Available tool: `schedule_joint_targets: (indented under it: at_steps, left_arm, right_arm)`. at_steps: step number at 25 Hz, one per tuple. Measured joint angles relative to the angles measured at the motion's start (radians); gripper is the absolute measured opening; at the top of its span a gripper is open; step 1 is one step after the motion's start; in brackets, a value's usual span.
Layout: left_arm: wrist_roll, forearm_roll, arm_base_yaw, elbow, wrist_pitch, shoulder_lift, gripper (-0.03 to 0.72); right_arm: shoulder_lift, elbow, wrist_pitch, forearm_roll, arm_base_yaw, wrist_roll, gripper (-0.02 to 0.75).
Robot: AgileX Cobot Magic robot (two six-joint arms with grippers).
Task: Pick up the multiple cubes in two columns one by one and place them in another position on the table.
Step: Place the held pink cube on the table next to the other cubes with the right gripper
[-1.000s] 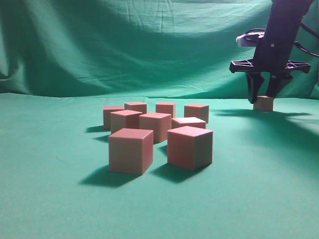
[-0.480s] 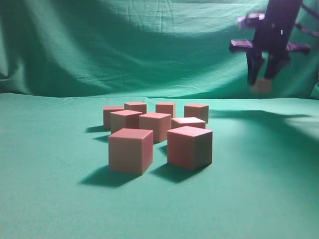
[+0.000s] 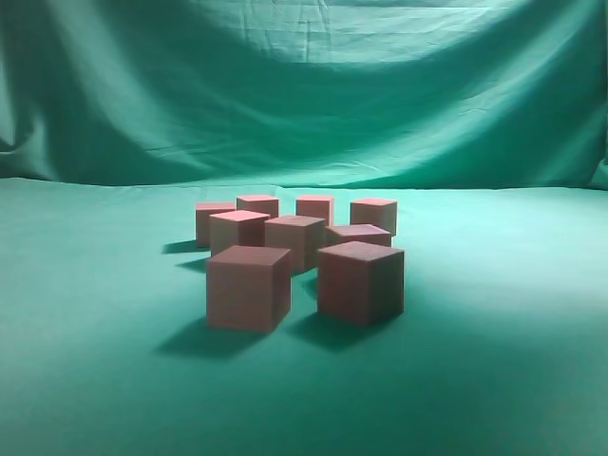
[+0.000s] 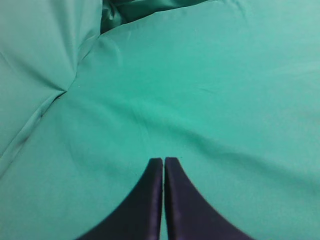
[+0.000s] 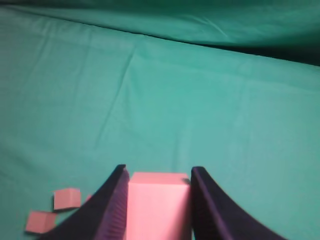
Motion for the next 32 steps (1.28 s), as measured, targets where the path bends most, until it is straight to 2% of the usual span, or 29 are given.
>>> schedule_joint_targets:
  at_steps: [6, 12, 15, 21, 27, 32]
  left_arm:
    - [0.000, 0.000, 0.000, 0.000, 0.000, 0.000, 0.000]
    - [0.000, 0.000, 0.000, 0.000, 0.000, 0.000, 0.000]
    - [0.000, 0.000, 0.000, 0.000, 0.000, 0.000, 0.000]
    - [0.000, 0.000, 0.000, 0.000, 0.000, 0.000, 0.000]
    - [0.000, 0.000, 0.000, 0.000, 0.000, 0.000, 0.000]
    - [0.000, 0.000, 0.000, 0.000, 0.000, 0.000, 0.000]
  right_arm:
    - [-0.217, 0.190, 0.022, 0.033, 0.000, -0.029, 0.265]
    - [-0.451, 0.519, -0.023, 0.203, 0.023, -0.194, 0.265]
    - [-0.549, 0.650, -0.054, 0.223, 0.117, -0.266, 0.265]
    - [-0.578, 0.790, -0.100, 0.216, 0.401, -0.284, 0.265]
    - [-0.467, 0.806, -0.221, 0.105, 0.655, -0.215, 0.265]
    - [-0.302, 0.807, -0.306, -0.037, 0.762, -0.100, 0.265]
